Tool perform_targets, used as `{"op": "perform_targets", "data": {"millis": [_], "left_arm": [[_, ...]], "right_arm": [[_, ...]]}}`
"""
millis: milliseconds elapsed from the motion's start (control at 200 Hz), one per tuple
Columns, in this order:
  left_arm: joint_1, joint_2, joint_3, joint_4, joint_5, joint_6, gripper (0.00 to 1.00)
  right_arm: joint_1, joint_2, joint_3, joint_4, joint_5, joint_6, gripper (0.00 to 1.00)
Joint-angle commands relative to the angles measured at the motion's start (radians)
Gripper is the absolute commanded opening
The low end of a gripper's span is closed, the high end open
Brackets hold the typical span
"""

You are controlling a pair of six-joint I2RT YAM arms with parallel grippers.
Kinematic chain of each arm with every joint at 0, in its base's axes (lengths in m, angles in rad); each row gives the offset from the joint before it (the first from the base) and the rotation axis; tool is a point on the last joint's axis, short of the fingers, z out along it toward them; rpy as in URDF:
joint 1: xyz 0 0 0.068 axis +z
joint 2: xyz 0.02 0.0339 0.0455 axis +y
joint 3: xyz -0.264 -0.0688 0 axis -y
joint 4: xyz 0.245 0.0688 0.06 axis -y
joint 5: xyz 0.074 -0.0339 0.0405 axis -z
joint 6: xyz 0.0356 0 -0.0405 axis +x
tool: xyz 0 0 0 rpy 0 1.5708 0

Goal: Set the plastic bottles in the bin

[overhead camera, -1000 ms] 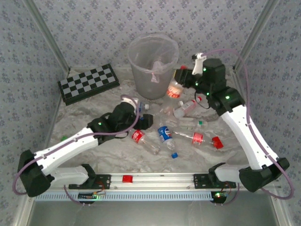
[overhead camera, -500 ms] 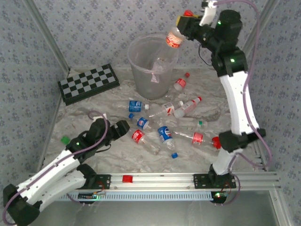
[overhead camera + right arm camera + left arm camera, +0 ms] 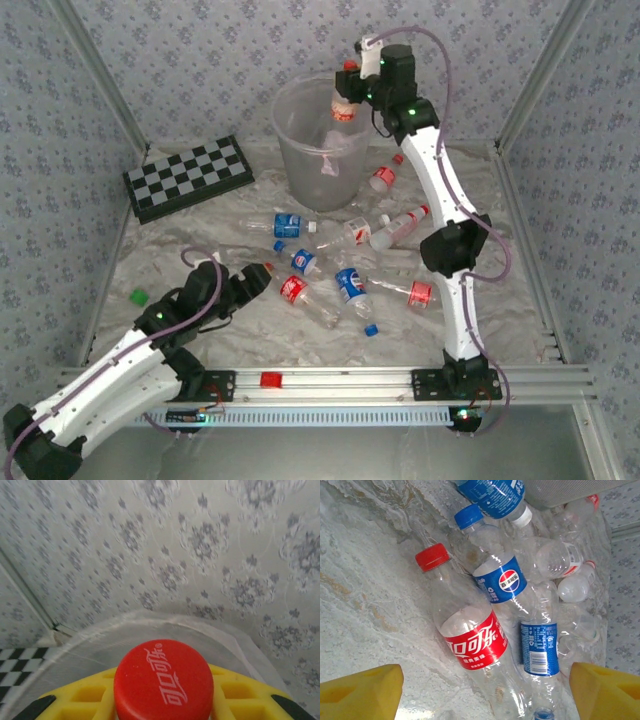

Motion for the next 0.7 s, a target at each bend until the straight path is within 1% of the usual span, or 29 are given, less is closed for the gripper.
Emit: {"op": "perform_targets", "data": {"millis": [0,85,150,190,290,365,440,465,535,555,590,605,675,695], "left_arm": [[-0.005,0.019,0.005,0.011,0.015,-0.014,0.86],[-0.011,0.034,0.007,0.012,0.014,-0.013,0.86],[-0.013,0.041,0.007,0.012,0.013,-0.012,0.86],[-0.014,0.043,0.006,0.013,0.013,-0.011,0.87],[-0.014,0.043,0.005,0.006,0.007,-0.010,0.87],[-0.014,0.040,0.005,0.004,-0.001,-0.006,0.87],[-0.016,0.033,0.002,0.002,-0.012,-0.005,0.87],[-0.014,0.030,0.001,0.001,-0.015,-0.004,0.87],[-0.014,0.025,-0.004,-0.001,-0.020,-0.004,0.87],[-0.015,0.025,-0.005,-0.002,-0.021,-0.005,0.87],[-0.015,0.025,-0.007,-0.002,-0.022,-0.009,0.87],[-0.015,0.027,-0.008,0.000,-0.022,-0.013,0.87],[-0.017,0.038,-0.011,0.004,-0.021,-0.030,0.87],[-0.018,0.042,-0.012,0.006,-0.020,-0.037,0.87]], "right_arm": [[0.004,-0.013,-0.039,0.057,0.073,-0.035,0.00],[0.005,-0.013,-0.086,0.070,0.100,-0.032,0.00],[0.003,-0.011,-0.099,0.069,0.099,-0.027,0.10],[0.000,-0.010,-0.100,0.065,0.094,-0.018,0.21],[-0.005,-0.021,-0.100,0.065,0.074,-0.005,0.54],[-0.005,-0.031,-0.092,0.062,0.066,-0.005,0.72],[-0.004,-0.042,-0.067,0.040,0.069,-0.018,0.75],[-0.004,-0.045,-0.054,0.028,0.073,-0.024,0.79],[-0.003,-0.065,-0.026,-0.009,0.083,-0.039,0.81],[-0.003,-0.076,-0.021,-0.021,0.087,-0.042,0.85],[-0.002,-0.096,-0.019,-0.040,0.097,-0.047,0.87],[-0.002,-0.105,-0.020,-0.047,0.102,-0.049,0.90],[-0.003,-0.153,-0.030,-0.085,0.126,-0.061,0.95],[-0.005,-0.175,-0.040,-0.098,0.138,-0.065,0.98]]}}
